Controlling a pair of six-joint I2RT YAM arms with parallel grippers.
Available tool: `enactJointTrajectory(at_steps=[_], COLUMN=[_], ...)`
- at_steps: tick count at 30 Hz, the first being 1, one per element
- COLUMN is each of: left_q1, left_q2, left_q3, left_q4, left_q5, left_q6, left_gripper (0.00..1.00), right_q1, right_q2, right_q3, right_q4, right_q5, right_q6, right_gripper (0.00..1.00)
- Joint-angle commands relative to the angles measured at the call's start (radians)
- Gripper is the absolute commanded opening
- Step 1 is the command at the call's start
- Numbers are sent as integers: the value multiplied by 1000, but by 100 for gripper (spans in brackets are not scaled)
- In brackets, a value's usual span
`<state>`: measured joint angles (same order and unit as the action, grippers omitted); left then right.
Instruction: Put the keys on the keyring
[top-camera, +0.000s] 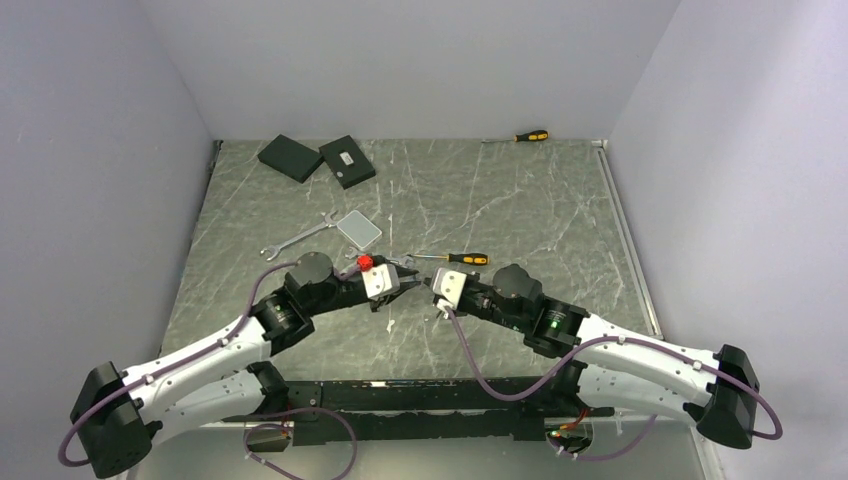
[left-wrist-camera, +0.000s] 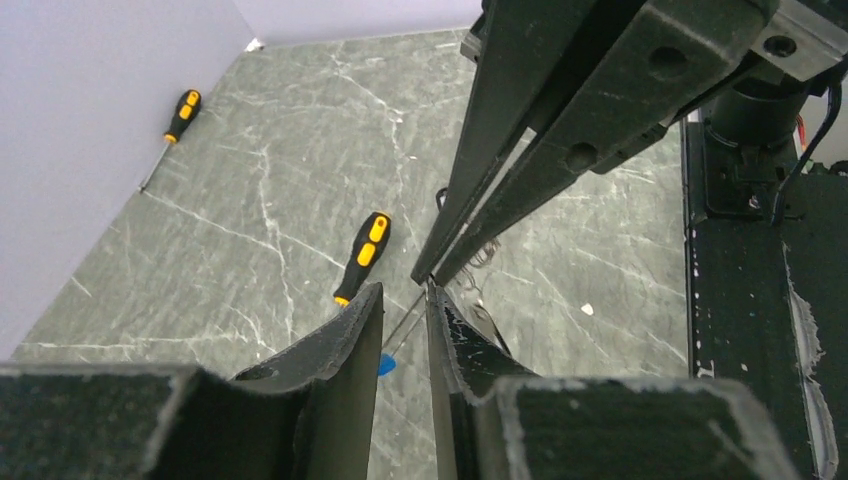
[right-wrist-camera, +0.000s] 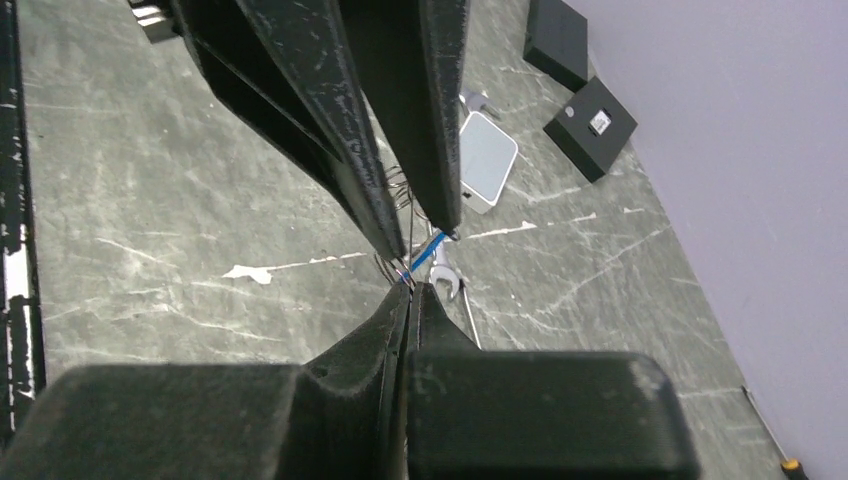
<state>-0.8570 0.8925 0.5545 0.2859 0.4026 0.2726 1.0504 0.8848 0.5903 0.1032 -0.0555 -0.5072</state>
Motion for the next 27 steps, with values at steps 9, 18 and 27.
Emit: enactJointTrajectory(at_steps=[9,18,27], left_q1=[-2,-1,-2], left_q2=[6,68,90], left_q3=[84,82,106], left_q4=[-156,-87,-96], left_q5=[60,38,38], left_q6=[15,-12,-9], left_gripper=[34,30,22], right_q1=[10,18,35], right_q2=[2,-1,19], right_q3=[59,52,54], right_q4=[42,46,34], right_q5=[44,20,22], right_q6=[-28,-31,-46], right_gripper=[0,0,0])
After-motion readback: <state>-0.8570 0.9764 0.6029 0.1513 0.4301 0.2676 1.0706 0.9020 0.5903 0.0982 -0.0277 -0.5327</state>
